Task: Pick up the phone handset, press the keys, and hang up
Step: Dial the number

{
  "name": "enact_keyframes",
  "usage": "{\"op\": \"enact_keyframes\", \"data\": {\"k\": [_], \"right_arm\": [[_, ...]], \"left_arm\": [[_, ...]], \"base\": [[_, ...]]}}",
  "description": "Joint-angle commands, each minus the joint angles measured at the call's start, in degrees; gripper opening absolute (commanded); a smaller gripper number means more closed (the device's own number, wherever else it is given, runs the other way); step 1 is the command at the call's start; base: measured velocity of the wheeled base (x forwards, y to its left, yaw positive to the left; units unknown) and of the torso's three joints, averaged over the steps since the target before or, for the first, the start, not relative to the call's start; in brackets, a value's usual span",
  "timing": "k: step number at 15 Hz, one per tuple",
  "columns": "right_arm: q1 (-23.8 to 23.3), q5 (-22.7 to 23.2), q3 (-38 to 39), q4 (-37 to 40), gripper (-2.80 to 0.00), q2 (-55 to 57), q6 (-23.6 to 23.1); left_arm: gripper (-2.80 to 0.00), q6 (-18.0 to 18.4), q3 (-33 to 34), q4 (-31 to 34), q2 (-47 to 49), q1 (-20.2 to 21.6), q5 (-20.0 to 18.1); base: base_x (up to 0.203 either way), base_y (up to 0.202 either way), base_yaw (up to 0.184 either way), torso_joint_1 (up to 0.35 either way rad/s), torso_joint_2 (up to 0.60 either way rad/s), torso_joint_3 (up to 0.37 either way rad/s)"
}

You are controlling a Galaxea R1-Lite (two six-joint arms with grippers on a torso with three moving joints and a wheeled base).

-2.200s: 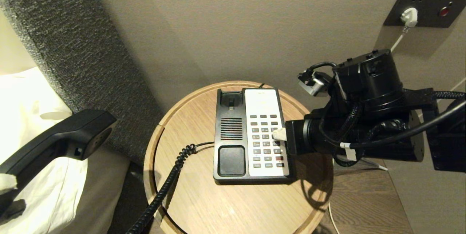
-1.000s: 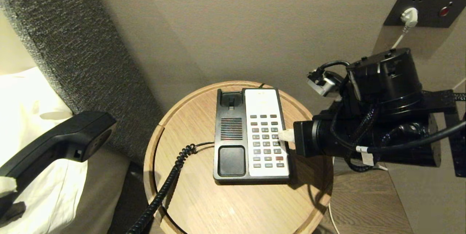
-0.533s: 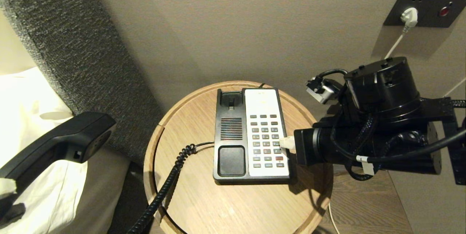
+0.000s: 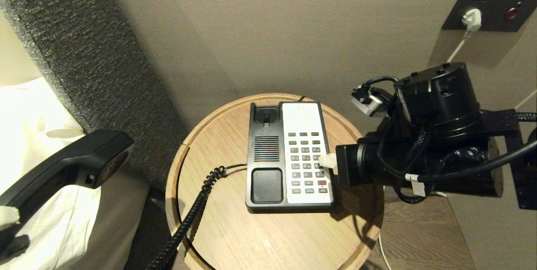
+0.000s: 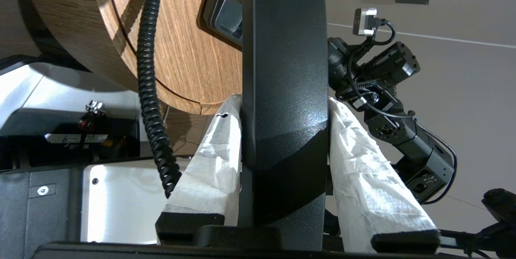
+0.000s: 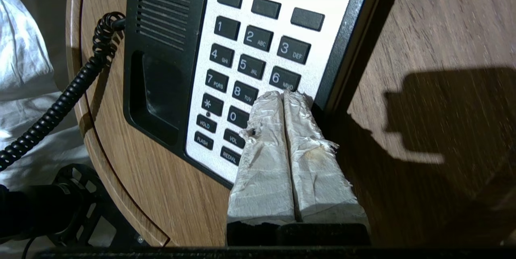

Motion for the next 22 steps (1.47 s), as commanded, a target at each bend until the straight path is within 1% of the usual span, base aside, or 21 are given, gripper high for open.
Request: {"op": "enact_keyframes", "data": {"k": [1, 13, 16, 22], "right_arm": [[0.0, -0.1, -0.2, -0.7, -2.80, 1.2, 0.0], [-0.2, -0.3, -0.3, -0.8, -2.80, 2.0, -0.4], [-0.1, 0.3, -0.6, -0.9, -2.80, 0.9, 0.9], [-0.1, 0.5, -0.5, -0.9, -2.80, -0.1, 1.3]], "left_arm": [[-2.80, -0.4, 0.1, 0.1, 0.0, 0.0, -0.1], [-2.80, -0.4, 0.5, 0.2, -0.4, 0.0, -0.1], [-2.80, -0.4, 0.6, 0.1, -0.4, 0.0, -0.1], [-2.80, -0.4, 0.6, 0.2, -0.5, 0.0, -0.1]], "base": [[0.000, 0.000, 0.000, 0.000, 0.00, 0.000], [0.000, 0.000, 0.000, 0.000, 0.00, 0.000], [0.000, 0.000, 0.000, 0.000, 0.00, 0.000], [0.000, 0.000, 0.000, 0.000, 0.00, 0.000]]}}
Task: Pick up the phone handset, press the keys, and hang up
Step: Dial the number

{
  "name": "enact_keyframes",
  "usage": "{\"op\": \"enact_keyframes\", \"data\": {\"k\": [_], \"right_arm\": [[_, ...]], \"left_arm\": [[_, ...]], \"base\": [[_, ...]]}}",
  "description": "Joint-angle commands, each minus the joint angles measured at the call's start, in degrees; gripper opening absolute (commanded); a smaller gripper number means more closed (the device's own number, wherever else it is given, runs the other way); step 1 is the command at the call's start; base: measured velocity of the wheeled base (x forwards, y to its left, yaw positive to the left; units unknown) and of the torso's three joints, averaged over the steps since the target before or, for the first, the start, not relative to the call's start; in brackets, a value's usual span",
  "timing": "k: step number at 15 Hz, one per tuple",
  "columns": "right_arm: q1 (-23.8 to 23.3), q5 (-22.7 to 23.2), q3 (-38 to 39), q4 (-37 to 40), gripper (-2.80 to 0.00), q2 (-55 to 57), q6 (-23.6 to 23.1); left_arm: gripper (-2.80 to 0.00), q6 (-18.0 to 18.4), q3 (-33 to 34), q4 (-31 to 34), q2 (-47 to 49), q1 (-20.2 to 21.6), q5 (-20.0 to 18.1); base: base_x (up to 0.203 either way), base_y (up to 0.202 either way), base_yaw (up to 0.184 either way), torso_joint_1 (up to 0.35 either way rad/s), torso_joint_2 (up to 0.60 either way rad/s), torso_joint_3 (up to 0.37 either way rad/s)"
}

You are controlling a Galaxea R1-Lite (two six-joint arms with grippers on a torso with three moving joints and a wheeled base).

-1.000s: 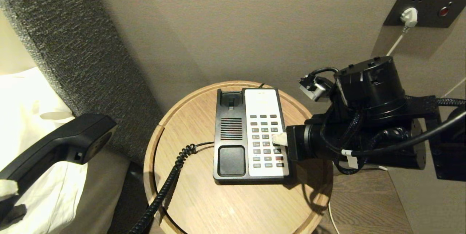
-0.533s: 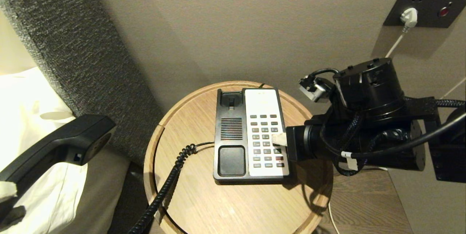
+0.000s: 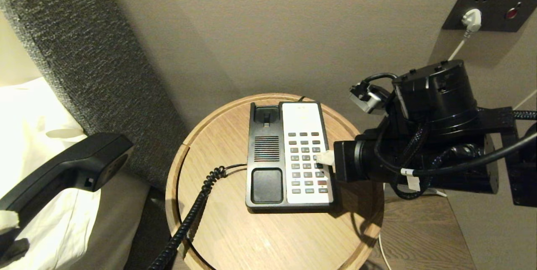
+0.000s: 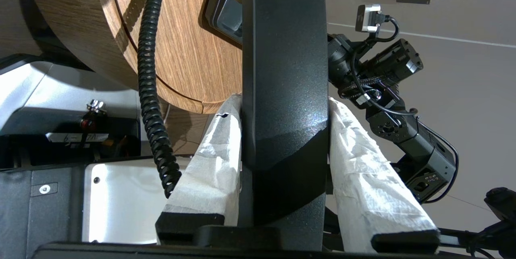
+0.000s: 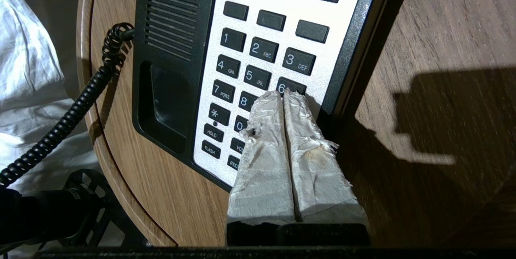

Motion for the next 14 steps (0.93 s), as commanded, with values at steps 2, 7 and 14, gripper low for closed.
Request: {"op": "enact_keyframes", "data": {"k": [2, 7, 14], "right_arm": [[0.1, 0.0, 0.5, -0.1, -2.80, -0.4, 0.1], [0.1, 0.0, 1.1, 0.4, -2.80, 0.0, 0.1], [0.0, -0.2, 1.6, 0.1, -2.80, 0.7, -0.3]], "left_arm": [[-2.80, -0.4, 0.0, 0.2, 0.0, 0.0, -0.1], [-2.80, -0.4, 0.0, 0.2, -0.2, 0.0, -0.2], [-2.80, -0.4, 0.0, 0.2, -0.2, 0.0, -0.1]], "base": [[0.000, 0.000, 0.000, 0.000, 0.00, 0.000], [0.000, 0.000, 0.000, 0.000, 0.00, 0.000], [0.000, 0.000, 0.000, 0.000, 0.00, 0.000]]}}
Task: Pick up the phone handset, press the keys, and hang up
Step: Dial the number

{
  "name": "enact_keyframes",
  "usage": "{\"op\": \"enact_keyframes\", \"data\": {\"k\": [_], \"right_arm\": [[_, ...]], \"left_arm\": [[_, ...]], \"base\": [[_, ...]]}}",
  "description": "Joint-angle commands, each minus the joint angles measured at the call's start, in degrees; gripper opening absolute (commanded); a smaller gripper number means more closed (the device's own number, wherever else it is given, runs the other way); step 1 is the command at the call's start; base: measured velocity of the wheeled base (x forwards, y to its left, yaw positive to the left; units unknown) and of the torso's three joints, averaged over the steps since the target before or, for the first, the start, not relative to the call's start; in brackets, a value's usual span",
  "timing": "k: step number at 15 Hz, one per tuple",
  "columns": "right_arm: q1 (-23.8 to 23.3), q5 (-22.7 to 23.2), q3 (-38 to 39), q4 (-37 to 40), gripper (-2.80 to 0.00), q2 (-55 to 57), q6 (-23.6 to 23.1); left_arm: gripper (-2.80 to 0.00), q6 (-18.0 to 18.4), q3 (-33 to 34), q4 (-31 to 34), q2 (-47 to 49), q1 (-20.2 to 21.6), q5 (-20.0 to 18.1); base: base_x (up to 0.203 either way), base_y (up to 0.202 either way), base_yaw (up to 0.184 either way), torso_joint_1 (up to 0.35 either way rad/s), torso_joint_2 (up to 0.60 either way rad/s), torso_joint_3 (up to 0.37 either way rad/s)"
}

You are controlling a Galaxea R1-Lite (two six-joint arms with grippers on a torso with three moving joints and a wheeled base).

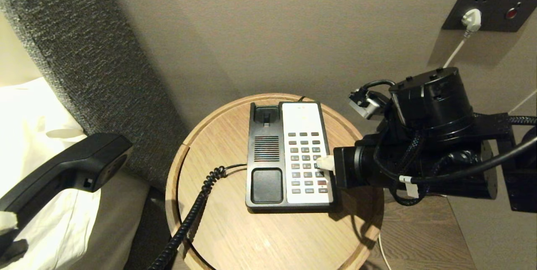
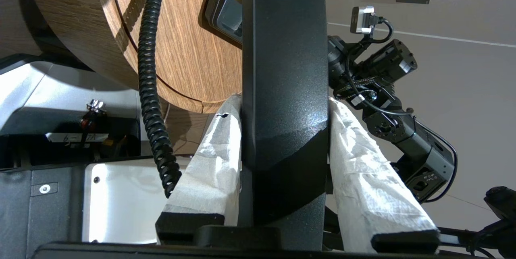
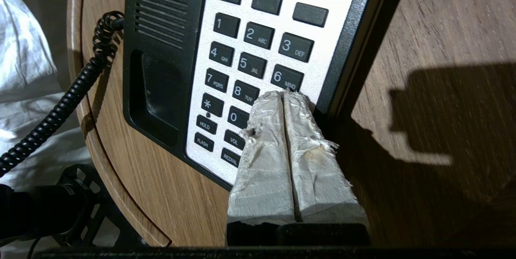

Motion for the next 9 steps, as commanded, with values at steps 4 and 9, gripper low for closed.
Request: {"op": "enact_keyframes", "data": {"k": [4, 9], "right_arm": [[-0.1, -0.2, 1.4, -0.2, -2.80, 0.1, -0.2], [0.0, -0.2, 0.3, -0.1, -2.80, -1.4, 0.0]], "left_arm": [[-2.80, -0.4, 0.1, 0.2, -0.1, 0.0, -0.1], [-2.80, -0.3, 0.6, 0.2, -0.2, 0.0, -0.1]], "base": [[0.000, 0.000, 0.000, 0.000, 0.00, 0.000], [0.000, 0.000, 0.000, 0.000, 0.00, 0.000]]}}
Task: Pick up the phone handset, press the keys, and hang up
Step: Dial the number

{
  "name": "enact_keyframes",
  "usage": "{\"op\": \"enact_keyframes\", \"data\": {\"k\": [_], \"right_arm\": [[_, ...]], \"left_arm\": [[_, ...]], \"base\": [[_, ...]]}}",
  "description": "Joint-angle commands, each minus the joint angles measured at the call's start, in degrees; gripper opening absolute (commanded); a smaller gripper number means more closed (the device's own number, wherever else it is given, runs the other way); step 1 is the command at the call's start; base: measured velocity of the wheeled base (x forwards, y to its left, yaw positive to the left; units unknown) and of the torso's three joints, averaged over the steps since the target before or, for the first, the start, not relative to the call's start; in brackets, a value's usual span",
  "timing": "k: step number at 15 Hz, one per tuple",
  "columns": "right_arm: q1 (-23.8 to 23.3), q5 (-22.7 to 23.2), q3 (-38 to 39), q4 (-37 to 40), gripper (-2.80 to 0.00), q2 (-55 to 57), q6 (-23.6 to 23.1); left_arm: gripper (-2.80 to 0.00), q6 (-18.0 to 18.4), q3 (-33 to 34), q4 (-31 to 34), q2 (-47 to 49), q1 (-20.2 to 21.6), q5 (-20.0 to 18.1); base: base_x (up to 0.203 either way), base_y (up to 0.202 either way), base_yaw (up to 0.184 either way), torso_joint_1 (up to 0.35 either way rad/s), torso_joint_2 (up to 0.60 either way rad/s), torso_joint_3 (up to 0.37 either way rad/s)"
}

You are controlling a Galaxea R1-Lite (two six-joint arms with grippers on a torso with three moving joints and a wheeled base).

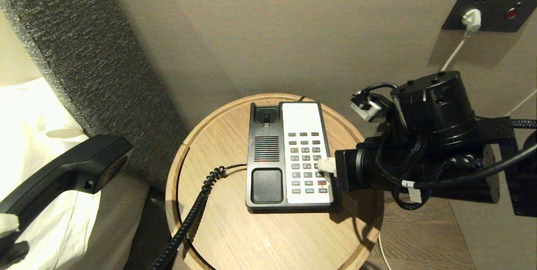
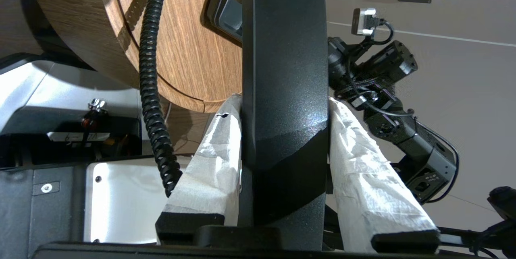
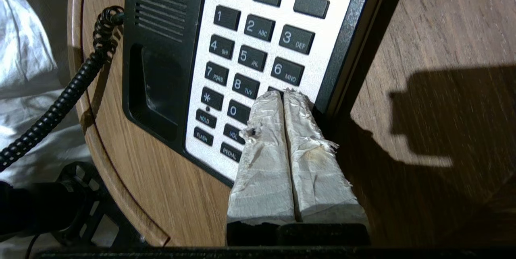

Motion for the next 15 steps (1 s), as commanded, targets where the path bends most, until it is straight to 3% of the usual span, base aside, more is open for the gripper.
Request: {"op": "enact_keyframes", "data": {"k": [1, 15], "right_arm": [[0.0, -0.1, -0.6, -0.1, -2.80, -1.1, 0.2], [-0.1, -0.5, -0.4, 0.5, -2.80, -4.7, 0.5]], "left_arm": [[-2.80, -0.4, 0.1, 0.2, 0.0, 0.0, -0.1], [-2.80, -0.3, 0.7, 0.1, -0.3, 0.0, -0.1]], "base": [[0.000, 0.000, 0.000, 0.000, 0.00, 0.000], [0.000, 0.000, 0.000, 0.000, 0.00, 0.000]]}}
